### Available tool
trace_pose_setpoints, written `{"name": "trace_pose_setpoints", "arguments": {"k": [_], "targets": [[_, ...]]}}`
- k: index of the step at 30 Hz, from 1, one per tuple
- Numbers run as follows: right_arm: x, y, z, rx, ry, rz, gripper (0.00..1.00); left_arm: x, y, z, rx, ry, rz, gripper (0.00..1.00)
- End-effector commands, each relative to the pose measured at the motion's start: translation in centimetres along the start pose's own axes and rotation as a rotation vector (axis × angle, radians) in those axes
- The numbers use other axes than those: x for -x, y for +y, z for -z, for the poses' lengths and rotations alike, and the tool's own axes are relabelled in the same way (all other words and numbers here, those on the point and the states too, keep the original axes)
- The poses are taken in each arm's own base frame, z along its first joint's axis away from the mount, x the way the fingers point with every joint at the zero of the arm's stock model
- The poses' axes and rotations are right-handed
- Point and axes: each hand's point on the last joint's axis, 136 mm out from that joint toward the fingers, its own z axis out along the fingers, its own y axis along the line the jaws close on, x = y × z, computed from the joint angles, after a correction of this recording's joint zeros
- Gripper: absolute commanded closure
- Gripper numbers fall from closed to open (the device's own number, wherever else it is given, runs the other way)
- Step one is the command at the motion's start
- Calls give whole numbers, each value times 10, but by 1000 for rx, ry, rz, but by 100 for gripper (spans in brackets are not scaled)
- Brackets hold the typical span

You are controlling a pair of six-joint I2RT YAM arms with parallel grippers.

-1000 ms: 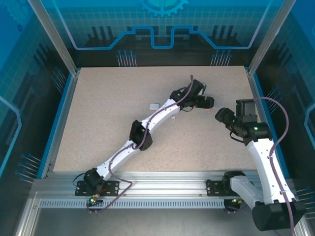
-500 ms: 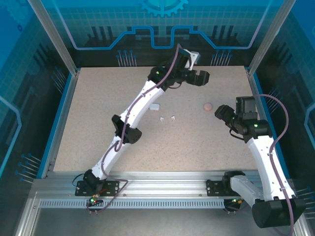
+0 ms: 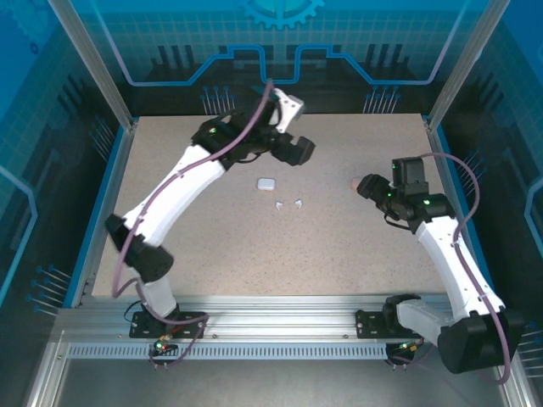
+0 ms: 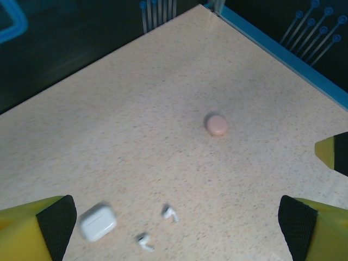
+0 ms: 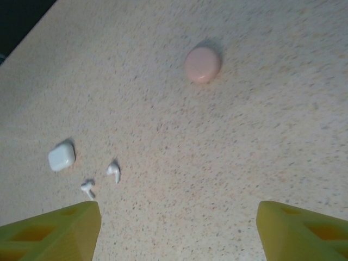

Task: Insert wireless bluetooth earbuds into charging case

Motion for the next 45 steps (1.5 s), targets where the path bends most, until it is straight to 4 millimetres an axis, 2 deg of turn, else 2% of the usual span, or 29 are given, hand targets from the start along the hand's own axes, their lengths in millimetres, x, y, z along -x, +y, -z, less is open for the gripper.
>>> {"name": "trace_pose_setpoints", "arguments": {"k": [1, 5, 10, 18, 26, 29, 33, 40, 45], "targets": [[-4, 25, -8, 32, 12, 37, 24, 12, 24, 33, 68, -139, 13, 1], [-20, 51, -24, 30, 62, 109, 24, -12, 52, 57, 120, -194, 100, 1], [-40, 88, -48, 15, 133, 192, 24, -52, 82, 79, 176, -215, 203, 1], [-67, 149, -95, -55, 233, 306, 23, -114, 130, 89, 261, -237, 422, 1], [-93, 196, -157, -142, 317, 367, 17, -159, 175, 103, 323, -307, 691, 1], [-105, 210, -180, -178, 333, 411, 16, -173, 183, 110, 311, -334, 794, 1], [-112, 215, -206, -239, 305, 445, 17, -184, 187, 114, 323, -341, 845, 1], [-105, 227, -233, -250, 199, 455, 16, -188, 190, 106, 318, -330, 862, 1], [-113, 236, -255, -209, 195, 438, 16, -188, 189, 105, 311, -333, 864, 1]]}}
